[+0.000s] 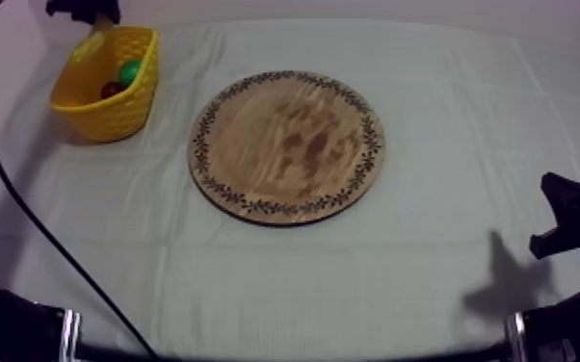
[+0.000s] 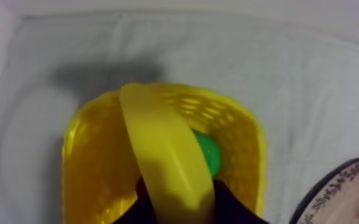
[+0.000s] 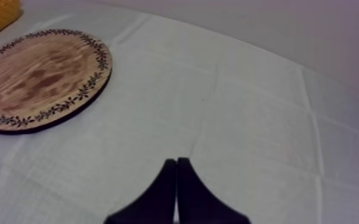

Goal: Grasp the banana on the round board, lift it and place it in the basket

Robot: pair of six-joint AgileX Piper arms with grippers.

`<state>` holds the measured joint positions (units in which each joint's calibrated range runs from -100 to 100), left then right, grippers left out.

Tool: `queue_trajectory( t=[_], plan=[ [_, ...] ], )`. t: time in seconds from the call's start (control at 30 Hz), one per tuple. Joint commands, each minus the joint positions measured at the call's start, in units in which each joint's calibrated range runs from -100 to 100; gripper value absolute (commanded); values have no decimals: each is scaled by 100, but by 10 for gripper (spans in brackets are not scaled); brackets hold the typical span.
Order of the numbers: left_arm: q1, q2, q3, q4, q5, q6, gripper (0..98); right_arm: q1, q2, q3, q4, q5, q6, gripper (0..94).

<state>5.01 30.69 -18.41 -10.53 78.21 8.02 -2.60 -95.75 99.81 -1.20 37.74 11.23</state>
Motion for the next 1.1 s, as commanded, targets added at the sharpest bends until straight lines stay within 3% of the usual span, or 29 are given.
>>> queue_trajectory(
  t=[0.0, 0.5, 0.7, 0.77, 0.9, 1.07],
  plan=[
    [2, 184, 153, -27, -39, 11, 254, 0, 0, -3, 1, 0, -2, 3],
    [-62, 564, 552, -105, -191, 50, 255, 0, 0, -3, 1, 0, -2, 3],
    [-139, 523, 535, -97, -316, 74, 592, 0, 0, -3, 1, 0, -2, 3],
    [-161, 494, 500, -86, -334, 46, 661, 0, 0, -3, 1, 0, -2, 3],
    [-190, 424, 448, -70, -356, 10, 706, 0, 0, -3, 1, 0, -2, 3],
    [-199, 270, 512, -68, -402, 0, 659, 0, 0, -3, 1, 0, -2, 3]
  ],
)
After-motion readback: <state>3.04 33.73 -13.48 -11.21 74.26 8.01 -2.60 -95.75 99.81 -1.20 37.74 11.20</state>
